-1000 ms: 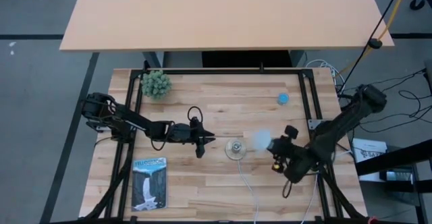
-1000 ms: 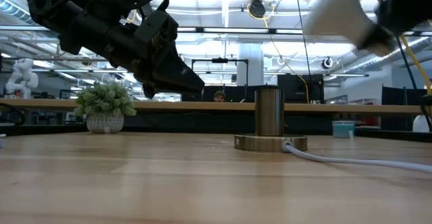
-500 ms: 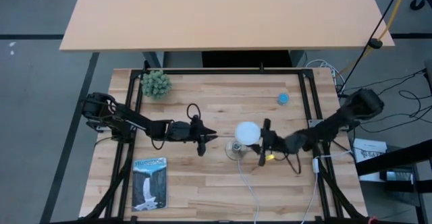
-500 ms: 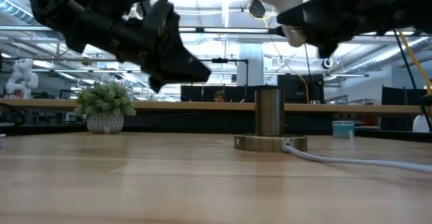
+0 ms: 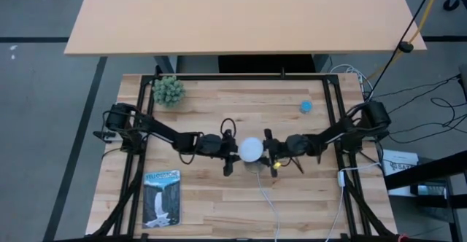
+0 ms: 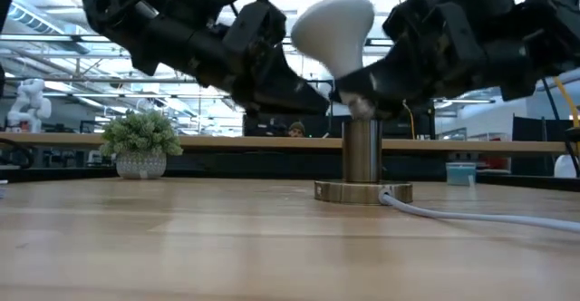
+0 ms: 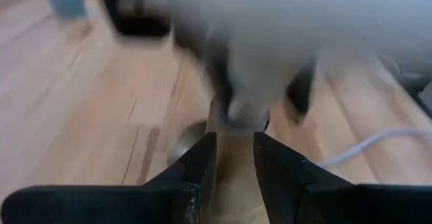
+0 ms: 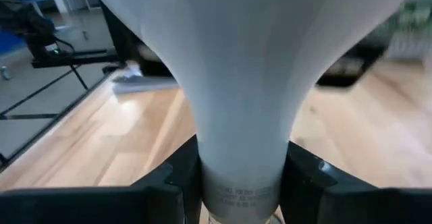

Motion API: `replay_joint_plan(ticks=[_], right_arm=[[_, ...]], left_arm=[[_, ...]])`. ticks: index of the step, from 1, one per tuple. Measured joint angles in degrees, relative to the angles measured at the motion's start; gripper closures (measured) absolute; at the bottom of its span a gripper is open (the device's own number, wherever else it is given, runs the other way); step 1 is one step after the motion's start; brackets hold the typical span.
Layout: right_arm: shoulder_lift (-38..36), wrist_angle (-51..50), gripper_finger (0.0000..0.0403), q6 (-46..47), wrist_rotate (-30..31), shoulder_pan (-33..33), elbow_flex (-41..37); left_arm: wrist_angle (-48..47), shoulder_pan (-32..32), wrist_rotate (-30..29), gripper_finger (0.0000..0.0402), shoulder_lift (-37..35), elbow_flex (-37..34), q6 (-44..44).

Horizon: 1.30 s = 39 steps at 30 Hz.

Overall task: Screw lightbulb
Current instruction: Insert the lightbulb into the desk lamp

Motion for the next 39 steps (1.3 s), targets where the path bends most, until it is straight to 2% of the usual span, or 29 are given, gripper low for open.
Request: replay_joint_plan(ticks=[9,13,17,23,39], right_arm=[[4.0,1.0,0.0267,3.1,0.5,0.8,0.3],[4.1,1.1,0.0239,3.2,0.8,0.7,0.3],[4.1,1.0,0.0209,3.2,5.0,0.7,0.3],[3.1,0.6,0.0183,3.2,4.7,0.7,0.2],[2.9,-0.5,0.0186,3.2,3.3,1.7,0.2]], left_arm=[[0.4,-0.8,0.0,0.0299,0.1,0.7,0.2],[1.6,-0.7,3.3,0.0299,0.1,0.7,0.0],[1.0,-0.8,6.0,0.0299,0.1,0.7,-1.6],[1.1,-0.7,7.5,0.0299,-0.2,0.7,-2.8],[1.4,-0.5,7.3,0.0299,-1.0,0.7,-3.0]])
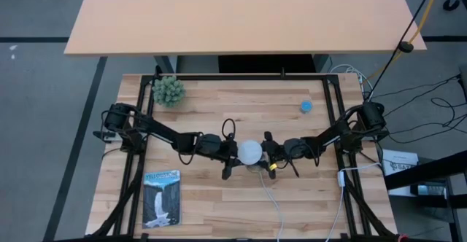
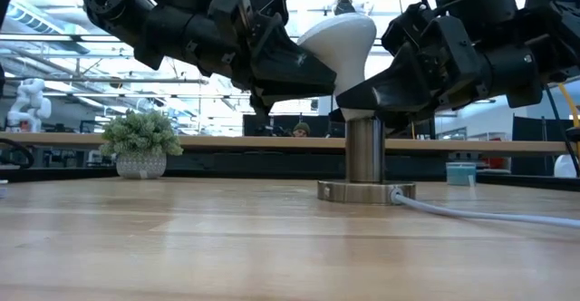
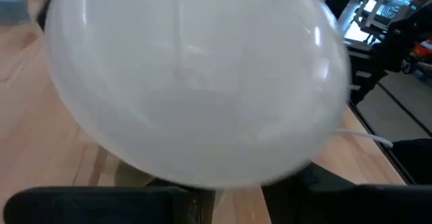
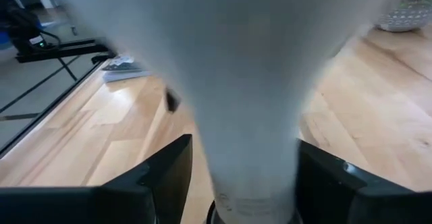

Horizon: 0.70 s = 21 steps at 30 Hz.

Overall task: Screw lightbulb
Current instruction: Insert the lightbulb into the desk lamp

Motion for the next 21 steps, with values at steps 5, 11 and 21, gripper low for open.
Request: replay_joint_plan(ticks=[5,11,21], right_arm=[[-0.1,-0.8,0.0186,-0.2,0.3,0.2,0.0],[-2.6,-6.0,0.0186,-0.8,1.8,0.6,0.0],[-6.7,-14.1,0.0198,-3.1,2.9,0.6,0.0]], left_arm=[[-0.3,0.1,-0.2,0.0299,-1.0,0.0,0.0],[-1.7,0.1,-0.2,0.0299,-1.0,0.0,0.0],[-3.0,0.1,-1.8,0.0299,-1.0,0.0,0.0]])
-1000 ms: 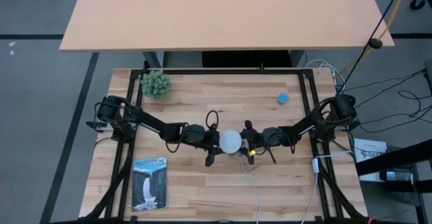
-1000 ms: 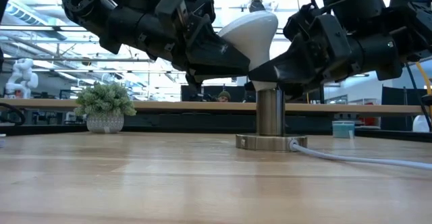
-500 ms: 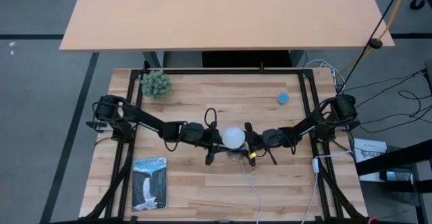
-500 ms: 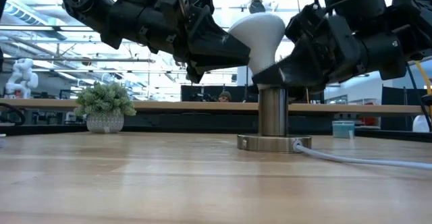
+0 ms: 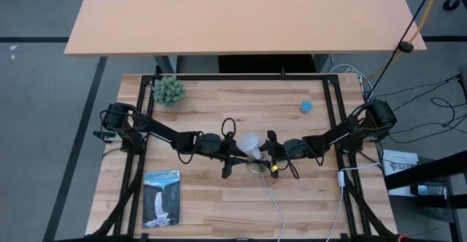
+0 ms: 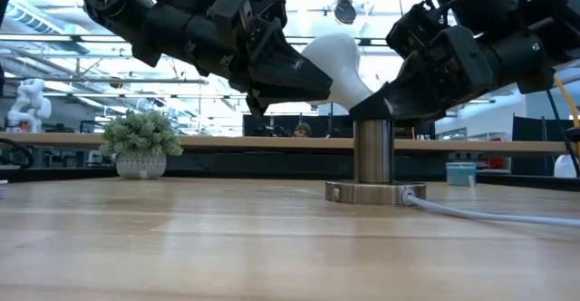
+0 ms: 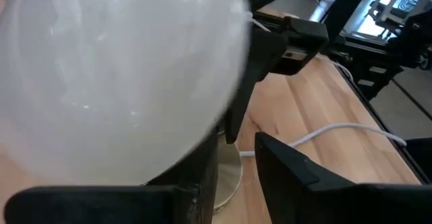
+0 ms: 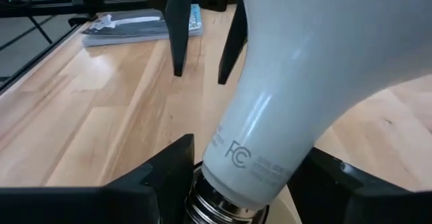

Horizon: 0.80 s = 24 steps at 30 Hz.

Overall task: Screw lightbulb
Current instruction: Insert the lightbulb into the desk lamp

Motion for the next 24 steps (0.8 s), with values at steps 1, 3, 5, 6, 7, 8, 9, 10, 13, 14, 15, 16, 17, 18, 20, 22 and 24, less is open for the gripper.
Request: replay_joint_plan(ticks=[1,3,5,6,7,8,9,10,13,14,15,16,17,18,20,22,24], right_arm=[[0.0,-0.1,0.0205,0.0,0.0,0.0,0.0],[0.0,0.0,0.0224,-0.2,0.0,0.0,0.0],[0.0,0.1,0.0246,-1.2,0.0,0.0,0.0],[0.0,0.1,0.0259,-1.6,0.0,0.0,0.0],[0.0,0.1,0.0270,-1.9,0.1,0.0,0.0],[0.0,0.1,0.0278,-2.0,0.1,0.0,0.0],[0.0,0.1,0.0283,-2.0,0.1,0.0,0.0],[0.0,0.1,0.0283,-2.0,0.2,0.0,0.0],[0.0,-0.3,0.0283,-2.0,0.3,0.0,0.0],[0.0,-0.5,0.0281,-2.0,0.5,0.0,0.0],[0.0,-0.8,0.0277,-2.0,0.6,0.0,0.1],[0.0,-1.0,0.0271,-1.8,0.6,0.0,0.1],[0.0,-1.2,0.0267,-1.5,0.6,0.0,0.1],[0.0,-1.6,0.0265,-1.2,0.6,0.0,0.1],[0.0,-1.7,0.0262,-0.9,0.5,0.0,0.1],[0.0,-1.8,0.0261,-0.9,0.3,0.0,0.1],[0.0,-1.8,0.0259,-1.0,0.2,0.0,0.1]], left_arm=[[0.0,0.0,0.0,0.0299,0.0,0.0,0.0],[0.0,0.0,0.0,0.0299,0.0,0.0,0.0],[0.1,0.0,0.0,0.0299,0.0,0.0,0.0],[0.0,0.0,0.0,0.0299,0.0,0.0,0.0],[0.0,0.0,-0.1,0.0299,0.0,0.0,0.0],[0.0,0.0,-0.6,0.0299,0.0,0.0,0.0],[0.0,0.0,-1.1,0.0299,0.0,0.0,0.0],[0.0,0.0,-1.7,0.0299,0.0,0.0,0.0],[0.4,0.0,-2.1,0.0299,0.0,0.0,0.0],[0.5,0.0,-2.1,0.0299,0.0,0.0,0.0],[0.8,0.0,-2.1,0.0299,0.0,0.0,0.0],[1.3,0.0,-2.1,0.0299,0.0,0.0,-0.1],[2.0,0.0,-2.1,0.0299,0.0,0.0,-0.1],[2.9,0.0,-2.1,0.0299,0.0,0.0,0.0],[4.4,0.0,-2.1,0.0299,0.0,0.0,0.0],[5.2,0.0,-2.1,0.0299,0.0,0.0,0.1],[5.3,0.0,-2.1,0.0299,0.0,0.0,0.1]])
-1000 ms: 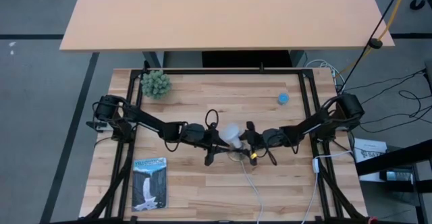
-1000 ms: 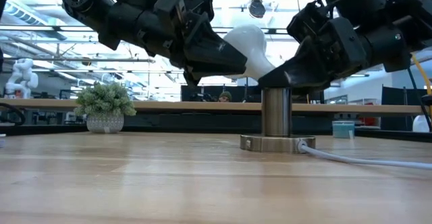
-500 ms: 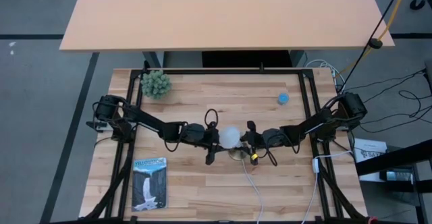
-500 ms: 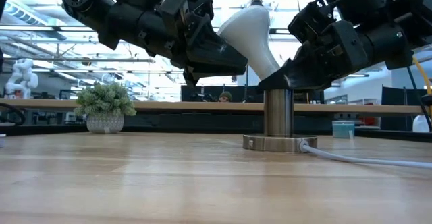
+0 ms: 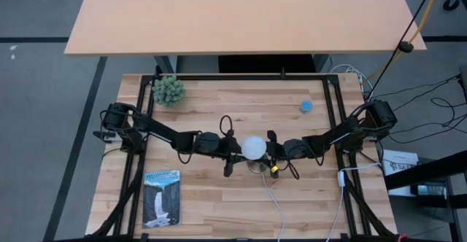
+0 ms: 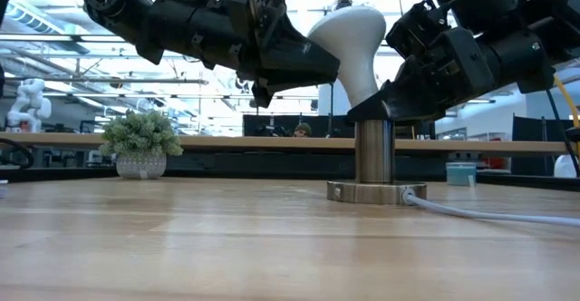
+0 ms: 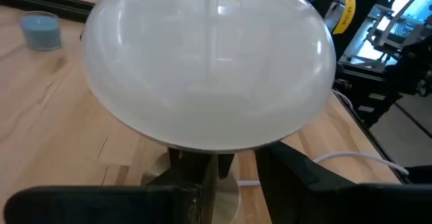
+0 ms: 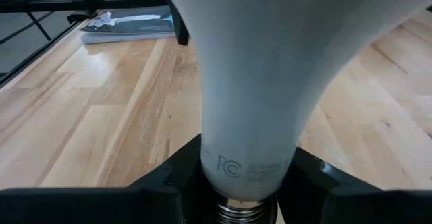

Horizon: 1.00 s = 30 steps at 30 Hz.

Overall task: Screw lightbulb
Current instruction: Insert the lightbulb into the desk lamp

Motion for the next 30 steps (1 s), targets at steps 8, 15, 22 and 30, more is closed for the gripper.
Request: replay_joint_plan(ticks=[8,15,22,30], right_arm=[[-0.2,1.0,0.0256,-2.7,1.0,0.0,-0.1],[-2.0,-0.5,0.0255,-2.3,-0.1,0.0,-0.2],[-4.4,-4.6,0.0254,-1.3,-0.1,0.0,-0.2],[-4.4,-4.5,0.0245,-0.9,-0.2,-0.1,-0.2]], left_arm=[[0.0,0.0,0.5,0.0299,0.0,0.0,0.2],[0.0,0.0,0.6,0.0299,0.0,0.0,0.2],[-0.1,0.0,0.6,0.0299,0.0,1.6,0.9],[-0.1,-0.3,0.6,0.0299,0.0,2.0,1.5]])
